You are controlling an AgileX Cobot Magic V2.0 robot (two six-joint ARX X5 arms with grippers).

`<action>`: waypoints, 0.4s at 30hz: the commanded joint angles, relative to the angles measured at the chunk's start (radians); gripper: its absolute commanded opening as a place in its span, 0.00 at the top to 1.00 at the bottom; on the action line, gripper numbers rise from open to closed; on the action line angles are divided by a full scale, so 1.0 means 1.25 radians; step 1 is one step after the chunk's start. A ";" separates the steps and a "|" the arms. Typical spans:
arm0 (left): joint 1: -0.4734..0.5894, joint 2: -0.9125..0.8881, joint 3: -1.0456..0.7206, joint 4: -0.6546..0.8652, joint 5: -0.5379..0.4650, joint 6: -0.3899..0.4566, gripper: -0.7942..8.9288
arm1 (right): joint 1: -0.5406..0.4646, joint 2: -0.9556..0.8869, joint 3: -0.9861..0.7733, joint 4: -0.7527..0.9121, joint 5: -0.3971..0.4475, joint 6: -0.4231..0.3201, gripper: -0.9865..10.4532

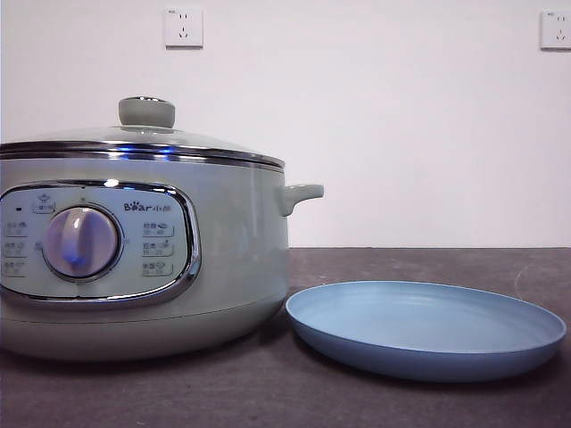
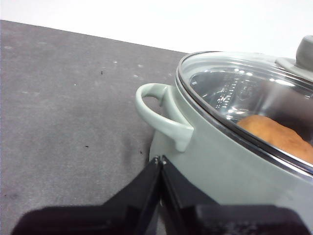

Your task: Take the potato out from the steamer,put the potato on the plate,close the lid

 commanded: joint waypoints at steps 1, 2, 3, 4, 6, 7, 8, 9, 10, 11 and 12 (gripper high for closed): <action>0.002 -0.002 -0.011 0.004 0.002 -0.004 0.92 | 0.000 0.000 -0.008 -0.009 0.002 0.008 0.91; 0.002 -0.002 -0.011 0.004 0.002 -0.004 0.92 | 0.000 0.000 -0.008 -0.009 0.002 0.008 0.91; 0.002 -0.002 -0.011 0.004 0.002 -0.004 0.92 | 0.000 0.000 -0.008 -0.009 0.002 0.008 0.91; 0.002 -0.002 -0.011 0.005 0.002 -0.004 0.92 | 0.000 0.000 -0.008 -0.009 0.002 0.008 0.91; 0.002 -0.002 -0.011 0.007 0.002 -0.004 0.92 | 0.000 0.000 -0.008 -0.009 0.002 0.009 0.91; 0.002 -0.002 -0.011 0.008 0.002 -0.004 0.92 | 0.000 0.000 -0.008 -0.009 0.000 0.010 0.91; 0.002 -0.002 -0.011 0.008 0.002 -0.004 0.92 | 0.000 0.000 -0.008 -0.009 -0.002 0.023 0.91; 0.002 -0.002 -0.011 0.009 0.002 -0.004 0.92 | 0.000 0.000 -0.008 -0.008 -0.003 0.044 0.91; 0.002 -0.002 -0.011 0.013 0.002 -0.005 0.92 | 0.000 0.000 -0.008 -0.005 -0.002 0.063 0.91; 0.002 -0.002 -0.011 0.020 0.002 -0.005 0.92 | 0.000 0.000 -0.008 -0.002 -0.002 0.084 0.91; 0.002 -0.002 -0.011 0.029 0.002 -0.005 0.92 | 0.000 0.000 -0.008 0.001 -0.002 0.098 0.91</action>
